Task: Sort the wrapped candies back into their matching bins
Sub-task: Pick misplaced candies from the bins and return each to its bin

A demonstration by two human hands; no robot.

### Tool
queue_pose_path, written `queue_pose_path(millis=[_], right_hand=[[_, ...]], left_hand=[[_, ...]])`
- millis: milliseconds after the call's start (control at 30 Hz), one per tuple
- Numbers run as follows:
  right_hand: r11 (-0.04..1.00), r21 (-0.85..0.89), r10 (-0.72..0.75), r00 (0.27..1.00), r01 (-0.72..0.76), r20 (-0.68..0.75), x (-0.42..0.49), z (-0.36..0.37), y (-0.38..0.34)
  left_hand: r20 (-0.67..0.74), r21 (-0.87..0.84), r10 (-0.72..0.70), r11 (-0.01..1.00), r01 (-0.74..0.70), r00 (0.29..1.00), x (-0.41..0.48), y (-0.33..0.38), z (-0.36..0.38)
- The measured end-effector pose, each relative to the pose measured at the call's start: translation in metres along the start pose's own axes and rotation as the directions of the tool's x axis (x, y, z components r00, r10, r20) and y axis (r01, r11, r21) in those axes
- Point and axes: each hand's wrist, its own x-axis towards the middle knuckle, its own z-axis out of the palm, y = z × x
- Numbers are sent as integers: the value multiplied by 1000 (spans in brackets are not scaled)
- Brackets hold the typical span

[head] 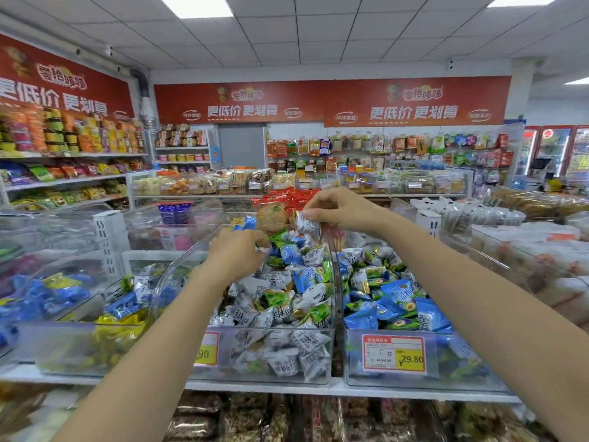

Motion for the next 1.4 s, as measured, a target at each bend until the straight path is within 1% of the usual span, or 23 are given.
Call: queue_pose_path(millis=[67,100,167,200,233,300,367,433,500,600,667,733,867,1000,1033,1067,1133,1200,1233,1300,1367,1400], right_hand=[[998,-62,4,1000,-3,16,8,14,-6],[995,-96,9,1000,-7,23,12,20,-8],[987,-163,31,997,-19,73,20,32,-11],[980,-199,50,991,-25,124,24,37,-12],[973,-228,74,980,-31,183,27,40,-12],[969,-238,122,960,-60,252,33,42,-12],[966,-245,137,971,-86,197,39,41,-10],[953,-286,143,981,-102,129,49,41,-7],[924,-362,189,970,-124,151,57,46,-4],[873,-451,322,916,-189,240,62,57,-3],[858,-478,342,905,-189,255,61,62,-6],[853,-490,329,915,-181,235,59,63,-11],[886,-412,305,936,-213,173,54,55,-15],[859,-468,346,910,-208,230,51,55,-21],[855,-473,350,909,-212,225,51,55,-22],[857,-466,342,919,-220,196,51,54,-22],[890,-395,277,958,-229,69,50,48,-25],[944,-260,191,979,-203,-71,47,41,-32],[972,-158,162,982,-176,-97,45,37,-37],[993,10,115,992,-115,-48,42,36,-51],[997,60,54,998,-56,43,42,41,-62],[998,57,30,997,-34,70,45,46,-64]], left_hand=[[-80,-20,-17,1000,16,997,-1,-5,2],[-139,-88,-7,996,-6,990,-2,-5,1],[-251,-262,63,956,-131,966,-5,-4,-1],[-276,-306,115,931,-200,954,-7,-4,-3],[-256,-303,171,921,-247,951,-8,-3,-3],[-153,-190,239,945,-266,959,-10,-5,-1],[-124,-77,235,966,-246,964,-8,-12,3],[-142,-54,201,976,-210,969,-6,-22,4],[-135,-54,195,978,-204,971,-7,-29,4],[-90,-109,235,963,-244,968,-9,-34,4],[-78,-140,260,953,-269,962,-11,-38,4],[-84,-180,284,938,-295,955,-15,-41,2],[-72,-249,305,917,-313,950,-23,-44,-7],[-32,-223,314,923,-313,949,-25,-49,-7],[-33,-230,313,922,-312,949,-26,-50,-7],[-39,-244,313,918,-313,949,-25,-51,-7],[-75,-273,312,907,-320,947,-24,-54,-8],[-151,-306,278,900,-312,949,-22,-56,-9],[-196,-352,243,887,-299,950,-21,-56,-10],[-257,-512,169,811,-282,952,-19,-53,-11],[-253,-671,125,691,-267,959,-16,-51,-13],[-248,-717,127,643,-271,960,-14,-51,-14]])
